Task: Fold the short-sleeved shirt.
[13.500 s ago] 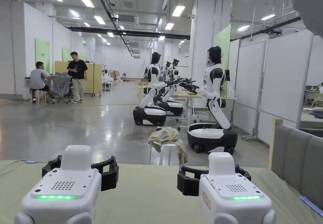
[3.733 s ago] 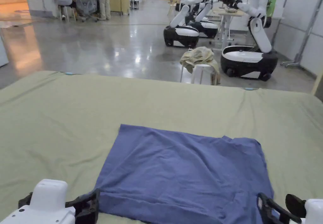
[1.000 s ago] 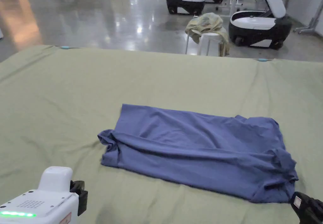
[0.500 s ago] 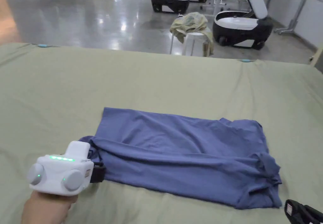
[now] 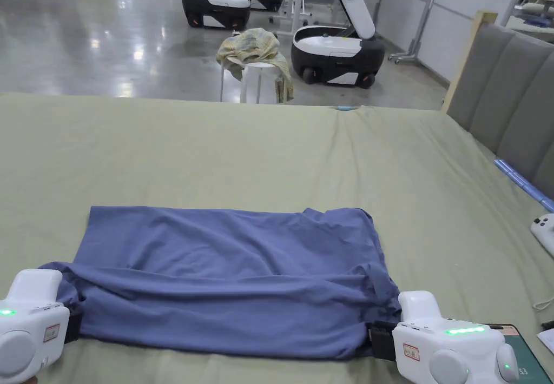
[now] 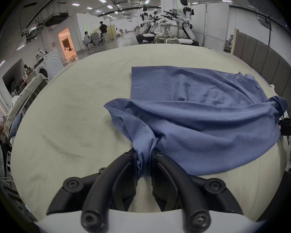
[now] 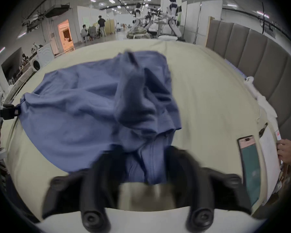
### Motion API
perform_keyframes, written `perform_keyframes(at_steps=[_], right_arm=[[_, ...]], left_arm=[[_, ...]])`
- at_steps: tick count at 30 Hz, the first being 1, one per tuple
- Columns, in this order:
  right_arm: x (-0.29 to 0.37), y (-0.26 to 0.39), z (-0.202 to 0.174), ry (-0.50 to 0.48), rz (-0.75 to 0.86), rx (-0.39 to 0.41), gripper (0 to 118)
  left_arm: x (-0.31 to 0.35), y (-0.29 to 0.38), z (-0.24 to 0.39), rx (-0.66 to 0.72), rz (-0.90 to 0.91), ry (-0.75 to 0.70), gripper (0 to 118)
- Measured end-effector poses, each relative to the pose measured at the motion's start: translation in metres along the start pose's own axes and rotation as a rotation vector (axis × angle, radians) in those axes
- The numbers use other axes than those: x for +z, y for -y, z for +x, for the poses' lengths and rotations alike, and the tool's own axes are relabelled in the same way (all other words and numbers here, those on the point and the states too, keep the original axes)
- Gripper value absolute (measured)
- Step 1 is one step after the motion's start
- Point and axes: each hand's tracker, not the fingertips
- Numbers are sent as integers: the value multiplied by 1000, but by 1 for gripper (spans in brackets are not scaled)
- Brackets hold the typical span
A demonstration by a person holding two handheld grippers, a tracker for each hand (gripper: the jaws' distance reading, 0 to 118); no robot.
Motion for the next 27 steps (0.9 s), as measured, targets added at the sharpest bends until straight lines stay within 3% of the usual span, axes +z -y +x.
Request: perform_keyframes(at_steps=[1,2,3,13,20,27], right_arm=[[-1,0,0,-15,-3,-31,33],[3,-2,1,-5,9,-38,15],[10,-5,2,-32,28,-54,13],[111,-32,0,-93,143,-49,13],[163,8,22,-159,86,-91,13],[114,82,26,-145,-47,-139,14]], left_arm=[[2,-1,1,5,2,4,8],[4,-2,2,6,4,2,8],[3,-2,-5,9,10,6,8],[63,-24,-31,40,107,66,7],[132,25,-54,45,111,93,7],[100,109,-59,157,-67,115,11]])
